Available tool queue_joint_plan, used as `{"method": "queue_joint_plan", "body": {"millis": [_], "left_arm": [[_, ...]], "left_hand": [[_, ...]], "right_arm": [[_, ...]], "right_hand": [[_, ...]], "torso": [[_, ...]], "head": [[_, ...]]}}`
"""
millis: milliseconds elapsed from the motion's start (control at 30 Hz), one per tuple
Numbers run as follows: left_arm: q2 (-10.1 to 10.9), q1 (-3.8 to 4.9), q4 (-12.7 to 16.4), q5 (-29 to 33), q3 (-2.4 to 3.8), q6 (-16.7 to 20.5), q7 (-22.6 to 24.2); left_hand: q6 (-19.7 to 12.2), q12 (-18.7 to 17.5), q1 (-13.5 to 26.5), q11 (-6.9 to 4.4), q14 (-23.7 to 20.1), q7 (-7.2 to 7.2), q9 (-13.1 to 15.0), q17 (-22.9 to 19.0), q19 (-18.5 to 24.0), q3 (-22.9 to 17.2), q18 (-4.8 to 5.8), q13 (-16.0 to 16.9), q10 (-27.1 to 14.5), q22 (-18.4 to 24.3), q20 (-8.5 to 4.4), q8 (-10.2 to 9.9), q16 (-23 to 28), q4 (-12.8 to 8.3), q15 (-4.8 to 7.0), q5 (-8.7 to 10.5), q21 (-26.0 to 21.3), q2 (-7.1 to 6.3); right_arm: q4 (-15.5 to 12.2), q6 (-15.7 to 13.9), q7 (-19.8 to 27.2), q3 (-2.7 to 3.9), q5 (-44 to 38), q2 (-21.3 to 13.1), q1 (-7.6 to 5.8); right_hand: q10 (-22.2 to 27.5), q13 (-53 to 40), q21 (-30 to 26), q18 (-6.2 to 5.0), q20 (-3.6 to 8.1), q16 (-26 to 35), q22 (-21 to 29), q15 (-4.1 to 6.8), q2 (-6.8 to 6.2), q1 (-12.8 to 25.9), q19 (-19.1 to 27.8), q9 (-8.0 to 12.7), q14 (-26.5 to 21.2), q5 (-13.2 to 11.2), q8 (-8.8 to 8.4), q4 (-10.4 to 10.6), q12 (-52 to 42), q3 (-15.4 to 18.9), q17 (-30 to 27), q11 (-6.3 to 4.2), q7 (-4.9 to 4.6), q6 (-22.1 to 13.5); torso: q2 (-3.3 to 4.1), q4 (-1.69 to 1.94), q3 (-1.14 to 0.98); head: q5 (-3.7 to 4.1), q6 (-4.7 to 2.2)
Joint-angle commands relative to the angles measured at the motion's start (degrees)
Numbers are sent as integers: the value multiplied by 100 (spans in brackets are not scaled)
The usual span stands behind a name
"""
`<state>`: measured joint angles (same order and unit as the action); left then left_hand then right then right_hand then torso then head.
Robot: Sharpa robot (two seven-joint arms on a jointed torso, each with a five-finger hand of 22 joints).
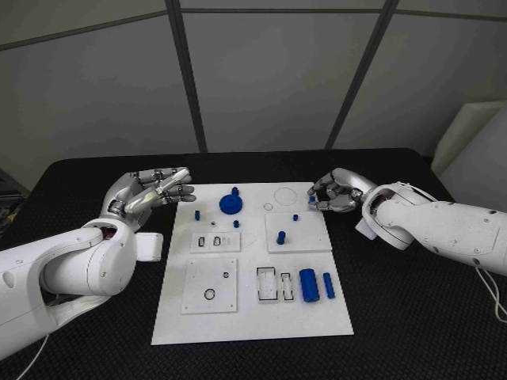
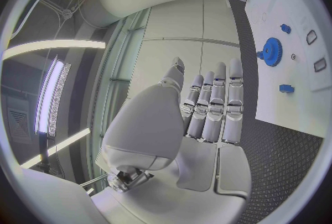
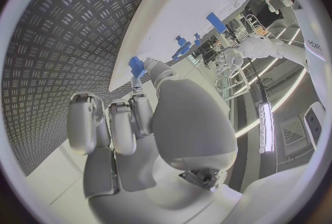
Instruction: Assemble the parts on the task board
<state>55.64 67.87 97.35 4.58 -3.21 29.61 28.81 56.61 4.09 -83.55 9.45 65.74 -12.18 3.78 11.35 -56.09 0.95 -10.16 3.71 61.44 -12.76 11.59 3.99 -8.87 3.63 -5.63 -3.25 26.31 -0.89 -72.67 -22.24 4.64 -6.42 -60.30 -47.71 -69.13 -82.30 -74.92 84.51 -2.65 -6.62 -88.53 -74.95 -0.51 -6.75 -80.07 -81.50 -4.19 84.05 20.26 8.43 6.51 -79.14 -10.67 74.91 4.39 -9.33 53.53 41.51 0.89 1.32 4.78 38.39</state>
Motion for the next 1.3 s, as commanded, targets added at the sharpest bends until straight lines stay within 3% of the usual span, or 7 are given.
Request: {"method": "queue_joint_plan", "body": {"millis": [33, 733, 867, 1100, 1300], "left_arm": [[4, 6, 3, -17, 5, -40, 21], [6, 6, 0, -17, 5, -38, 16], [6, 6, -2, -17, 5, -38, 15], [5, 6, -2, -17, 5, -39, 12], [8, 6, -3, -17, 5, -38, 8]], "left_hand": [[15, -13, 32, -28, -10, -13, -2, 10, 22, 6, -12, -1, -16, -10, 3, -27, 26, -45, -35, 25, 21, 23], [15, -13, 32, -28, -10, -13, -2, 10, 22, 6, -12, -1, -16, -10, 3, -27, 26, -45, -35, 25, 21, 23], [15, -13, 32, -28, -10, -13, -2, 10, 22, 6, -12, -1, -16, -10, 3, -27, 26, -45, -35, 25, 21, 23], [15, -13, 32, -28, -10, -13, -2, 10, 22, 6, -12, -1, -16, -10, 3, -27, 26, -45, -35, 25, 21, 23], [10, -16, 38, -25, -8, -18, -3, 17, 29, 12, -12, -2, -22, -11, 5, -29, 35, -56, -36, 25, 22, 27]], "right_arm": [[21, 89, -72, 2, -10, 10, -3], [79, 94, -115, 2, -68, 48, 27], [88, 37, -121, 2, -67, 51, 27], [107, -140, -94, 2, 68, 66, 28], [95, -323, -89, 2, 208, 66, 29]], "right_hand": [[-36, -337, 38, 0, 5, -30, -283, 33, 67, 1, -43, -5, 519, -26, 28, -14, -37, -32, 1165, -16, 5, 35], [-55, -360, 42, 2, 17, -34, -293, 47, 106, 9, -50, -7, 522, -50, 57, -24, -58, -52, 1179, -35, 27, 141], [-78, -388, 52, 6, 39, -40, -317, 78, 190, 1, -66, -22, 525, -66, 122, -32, -81, -100, 1195, -77, 80, 326], [-136, -455, 69, 15, 156, -49, -363, 218, 361, -25, -96, -99, 533, -74, 310, -75, -134, -188, 1226, -245, 282, 833], [-156, -474, 78, 20, 205, -55, -386, 264, 421, -50, -111, -119, 537, -98, 327, -113, -145, -227, 1244, -291, 330, 918]], "torso": [[-3, -7, -2], [-6, 0, -2], [-7, 1, 0], [-5, -5, -3], [-8, -3, -4]], "head": [[5, 9], [16, 39], [11, 43], [11, 44], [15, 53]]}}
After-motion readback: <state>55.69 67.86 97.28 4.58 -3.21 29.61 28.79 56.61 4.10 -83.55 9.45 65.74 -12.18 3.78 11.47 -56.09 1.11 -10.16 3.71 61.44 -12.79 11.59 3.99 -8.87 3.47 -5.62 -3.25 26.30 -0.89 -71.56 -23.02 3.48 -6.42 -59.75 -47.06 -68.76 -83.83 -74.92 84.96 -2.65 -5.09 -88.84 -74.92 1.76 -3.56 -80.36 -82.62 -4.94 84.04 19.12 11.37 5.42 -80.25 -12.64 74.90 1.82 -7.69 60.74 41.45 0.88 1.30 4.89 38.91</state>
